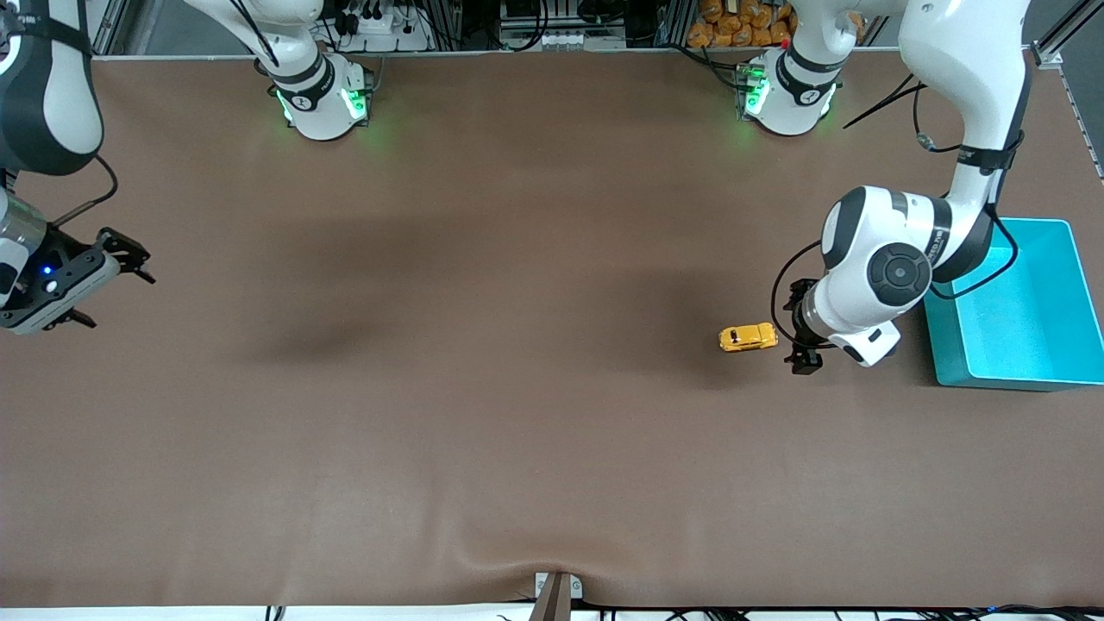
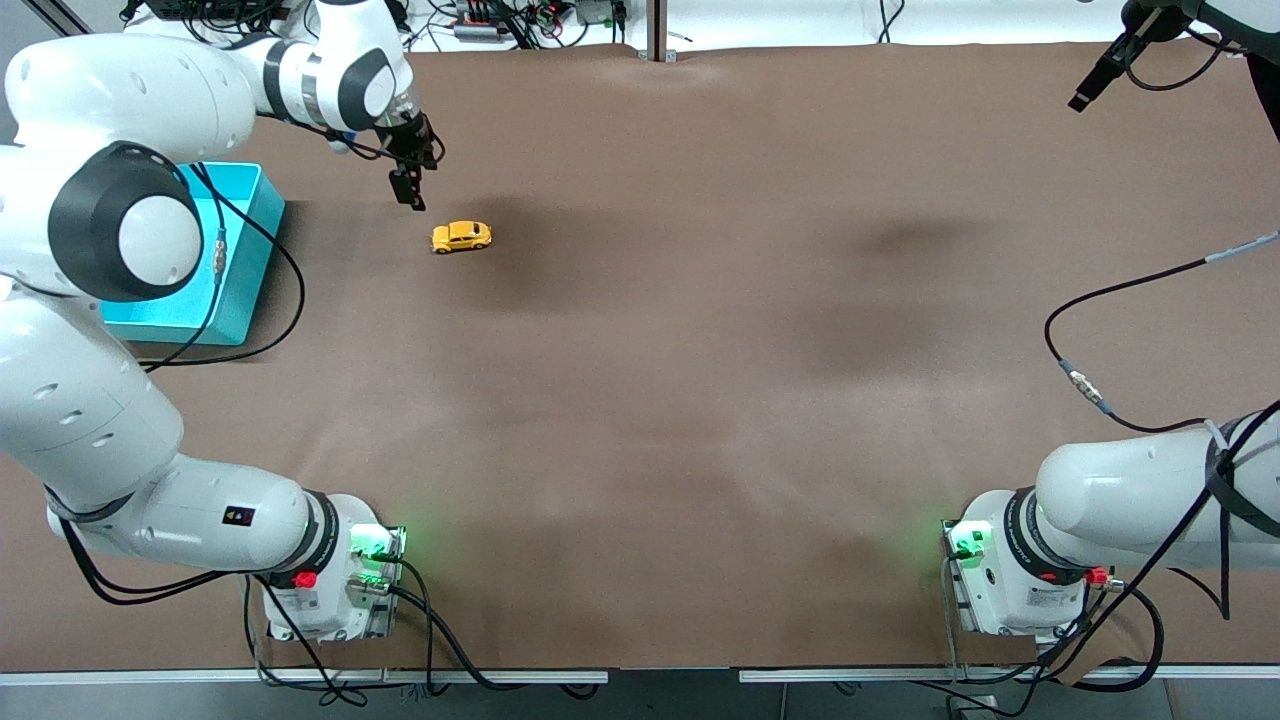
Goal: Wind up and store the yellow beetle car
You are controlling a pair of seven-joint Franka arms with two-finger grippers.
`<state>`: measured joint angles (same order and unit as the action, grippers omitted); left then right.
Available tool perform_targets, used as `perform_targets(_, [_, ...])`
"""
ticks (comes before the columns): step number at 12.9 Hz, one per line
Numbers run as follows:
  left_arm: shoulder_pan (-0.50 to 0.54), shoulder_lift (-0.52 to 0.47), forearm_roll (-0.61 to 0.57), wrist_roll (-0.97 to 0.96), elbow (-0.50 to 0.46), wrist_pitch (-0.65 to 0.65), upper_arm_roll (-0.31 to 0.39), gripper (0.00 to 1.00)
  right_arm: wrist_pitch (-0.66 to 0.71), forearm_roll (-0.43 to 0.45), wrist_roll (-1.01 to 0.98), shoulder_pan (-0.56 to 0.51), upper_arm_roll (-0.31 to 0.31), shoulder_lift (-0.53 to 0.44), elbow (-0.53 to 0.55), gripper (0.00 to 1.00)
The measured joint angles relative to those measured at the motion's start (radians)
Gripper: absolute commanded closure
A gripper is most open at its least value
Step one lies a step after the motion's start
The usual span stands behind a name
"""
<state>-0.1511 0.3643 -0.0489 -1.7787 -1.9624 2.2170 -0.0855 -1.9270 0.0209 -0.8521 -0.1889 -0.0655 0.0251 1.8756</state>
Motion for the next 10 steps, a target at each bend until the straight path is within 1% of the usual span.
perform_targets(4, [-0.038,0.023,0.004,-0.024,-0.05,0.054,-0.001,0.0,0.032,0.0,0.122,0.002,-0.001,-0.024,0.003,0.0])
perform_targets(7, [-0.06,0.063,0.017,-0.086,-0.057,0.132,-0.001,0.0,0.039,0.0,0.139,0.002,0.001,-0.03,0.004,0.0])
perform_targets(10, [-0.066,0.096,0.017,-0.108,-0.058,0.193,-0.001,0.0,0.041,0.0,0.141,0.002,0.003,-0.033,0.004,0.0])
